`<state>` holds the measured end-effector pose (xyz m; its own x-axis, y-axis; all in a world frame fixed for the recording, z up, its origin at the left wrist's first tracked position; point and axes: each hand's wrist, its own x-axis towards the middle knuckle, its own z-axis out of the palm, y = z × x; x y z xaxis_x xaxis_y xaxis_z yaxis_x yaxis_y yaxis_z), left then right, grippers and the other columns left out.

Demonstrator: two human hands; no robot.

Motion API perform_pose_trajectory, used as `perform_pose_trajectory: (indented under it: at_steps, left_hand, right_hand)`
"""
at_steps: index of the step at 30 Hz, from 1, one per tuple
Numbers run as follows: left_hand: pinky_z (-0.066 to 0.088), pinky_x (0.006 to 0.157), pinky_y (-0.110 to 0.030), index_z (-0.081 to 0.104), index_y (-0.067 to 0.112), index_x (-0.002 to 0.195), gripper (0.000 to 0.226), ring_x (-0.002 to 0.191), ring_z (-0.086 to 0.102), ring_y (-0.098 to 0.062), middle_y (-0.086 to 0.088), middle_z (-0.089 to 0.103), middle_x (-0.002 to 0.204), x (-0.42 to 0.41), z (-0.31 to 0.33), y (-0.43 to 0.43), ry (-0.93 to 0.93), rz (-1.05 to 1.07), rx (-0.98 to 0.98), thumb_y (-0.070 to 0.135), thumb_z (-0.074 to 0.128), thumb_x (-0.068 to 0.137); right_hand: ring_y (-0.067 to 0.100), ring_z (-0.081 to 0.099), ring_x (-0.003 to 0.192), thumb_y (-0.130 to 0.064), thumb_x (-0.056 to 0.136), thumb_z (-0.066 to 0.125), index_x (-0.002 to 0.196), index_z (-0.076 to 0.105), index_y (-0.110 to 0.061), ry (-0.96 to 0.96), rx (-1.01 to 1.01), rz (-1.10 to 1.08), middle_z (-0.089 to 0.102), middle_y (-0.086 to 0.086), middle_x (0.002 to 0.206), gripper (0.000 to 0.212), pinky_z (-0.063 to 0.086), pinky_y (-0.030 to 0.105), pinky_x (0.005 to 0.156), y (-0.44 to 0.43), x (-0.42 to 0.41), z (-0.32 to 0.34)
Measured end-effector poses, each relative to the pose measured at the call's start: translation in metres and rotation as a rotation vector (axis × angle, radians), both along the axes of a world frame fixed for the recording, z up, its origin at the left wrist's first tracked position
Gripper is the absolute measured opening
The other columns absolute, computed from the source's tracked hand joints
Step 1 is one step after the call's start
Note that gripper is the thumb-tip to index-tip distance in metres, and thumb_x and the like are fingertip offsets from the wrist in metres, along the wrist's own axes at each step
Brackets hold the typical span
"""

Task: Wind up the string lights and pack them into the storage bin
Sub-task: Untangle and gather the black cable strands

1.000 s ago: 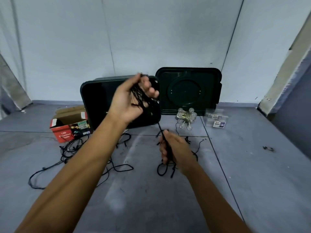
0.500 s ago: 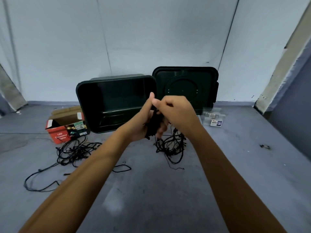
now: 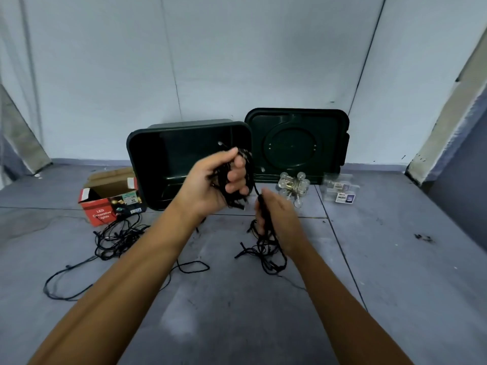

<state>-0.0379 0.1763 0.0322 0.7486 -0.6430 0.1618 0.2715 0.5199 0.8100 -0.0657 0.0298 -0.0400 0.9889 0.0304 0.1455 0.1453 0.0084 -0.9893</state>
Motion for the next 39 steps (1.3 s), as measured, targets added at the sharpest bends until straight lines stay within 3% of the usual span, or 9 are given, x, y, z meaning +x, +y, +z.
perform_pose_trajectory:
  at_steps: [6, 11, 15, 18, 20, 24, 32, 36, 39]
  left_hand:
    - [0.047, 0.05, -0.021, 0.062, 0.014, 0.058, 0.032, 0.036, 0.042, -0.007, 0.006, 0.048, 0.046, 0.012, 0.037, 0.012, -0.016, 0.147, -0.065, 0.025, 0.044, 0.082]
    - [0.047, 0.05, -0.022, 0.062, 0.014, 0.058, 0.033, 0.036, 0.043, -0.008, 0.004, 0.05, 0.047, 0.007, 0.025, 0.002, -0.036, 0.154, 0.123, 0.026, 0.043, 0.083]
    - [0.046, 0.05, -0.022, 0.062, 0.014, 0.058, 0.033, 0.036, 0.044, -0.008, 0.004, 0.05, 0.048, 0.005, 0.021, -0.005, -0.019, 0.115, 0.132, 0.027, 0.044, 0.083]
    - [0.043, 0.051, -0.022, 0.062, 0.014, 0.059, 0.034, 0.037, 0.043, -0.008, 0.004, 0.05, 0.048, 0.002, 0.022, -0.01, -0.026, 0.099, 0.116, 0.027, 0.043, 0.083]
    - [0.044, 0.05, -0.022, 0.062, 0.013, 0.059, 0.034, 0.037, 0.043, -0.008, 0.004, 0.05, 0.048, 0.0, 0.026, -0.012, -0.002, 0.095, 0.068, 0.027, 0.043, 0.083]
    - [0.046, 0.053, -0.021, 0.062, 0.013, 0.061, 0.032, 0.04, 0.047, -0.007, 0.004, 0.053, 0.052, 0.007, 0.037, -0.007, 0.039, 0.143, -0.077, 0.026, 0.043, 0.083]
    - [0.055, 0.077, -0.032, 0.069, 0.006, 0.067, 0.048, 0.06, 0.067, -0.017, -0.005, 0.068, 0.063, 0.018, 0.028, -0.002, -0.004, 0.278, -0.013, 0.024, 0.036, 0.097]
    - [0.05, 0.084, -0.034, 0.06, 0.002, 0.086, 0.04, 0.075, 0.069, -0.019, -0.011, 0.072, 0.08, 0.021, -0.001, -0.002, -0.184, 0.384, 0.43, 0.026, 0.032, 0.1]
    - [0.05, 0.074, -0.033, 0.058, -0.012, 0.094, 0.064, 0.073, 0.064, -0.021, -0.022, 0.063, 0.082, 0.008, -0.023, -0.003, -0.277, 0.273, 0.682, 0.047, 0.034, 0.094]
  right_hand:
    - [0.021, 0.062, 0.08, -0.046, 0.097, 0.028, 0.079, 0.067, -0.013, 0.196, -0.298, -0.113, 0.065, 0.011, 0.08, 0.055, 0.048, 0.037, 0.082, -0.008, -0.011, -0.03]
    - [0.026, 0.053, 0.111, -0.04, 0.1, 0.025, 0.106, 0.062, -0.006, -0.062, -0.749, -0.288, 0.061, 0.015, 0.111, 0.051, 0.043, 0.036, 0.091, -0.018, -0.004, 0.027]
    - [0.004, 0.055, 0.093, -0.03, 0.1, 0.034, 0.105, 0.064, -0.017, -0.149, -0.367, -0.185, 0.061, -0.007, 0.094, 0.033, 0.042, 0.017, 0.084, -0.007, 0.001, 0.058]
    - [0.014, 0.062, 0.084, -0.03, 0.098, 0.039, 0.1, 0.057, -0.02, -0.005, 0.058, 0.031, 0.065, -0.002, 0.087, 0.021, 0.048, 0.042, 0.092, 0.011, 0.007, 0.05]
    - [0.022, 0.063, 0.071, -0.032, 0.098, 0.04, 0.105, 0.051, -0.027, -0.002, 0.128, 0.072, 0.065, 0.005, 0.08, 0.014, 0.052, 0.048, 0.077, 0.019, 0.002, 0.031]
    - [0.018, 0.052, 0.047, -0.031, 0.094, 0.047, 0.125, 0.032, -0.037, 0.002, 0.182, 0.065, 0.061, 0.007, 0.072, 0.034, 0.045, 0.026, 0.045, 0.027, -0.022, -0.007]
    - [0.007, 0.046, 0.045, -0.028, 0.101, 0.034, 0.087, 0.054, -0.016, 0.16, -0.175, 0.178, 0.053, 0.0, 0.06, 0.027, 0.039, 0.022, 0.044, 0.022, -0.043, -0.015]
    - [0.002, 0.038, 0.045, -0.027, 0.099, 0.038, 0.081, 0.058, -0.015, 0.014, -0.413, 0.17, 0.044, -0.004, 0.057, 0.029, 0.032, 0.015, 0.045, 0.018, -0.042, 0.026]
    - [0.005, 0.046, 0.052, -0.036, 0.099, 0.033, 0.073, 0.058, -0.012, -0.164, -0.636, 0.009, 0.05, -0.005, 0.058, 0.043, 0.035, 0.011, 0.05, 0.018, -0.035, 0.068]
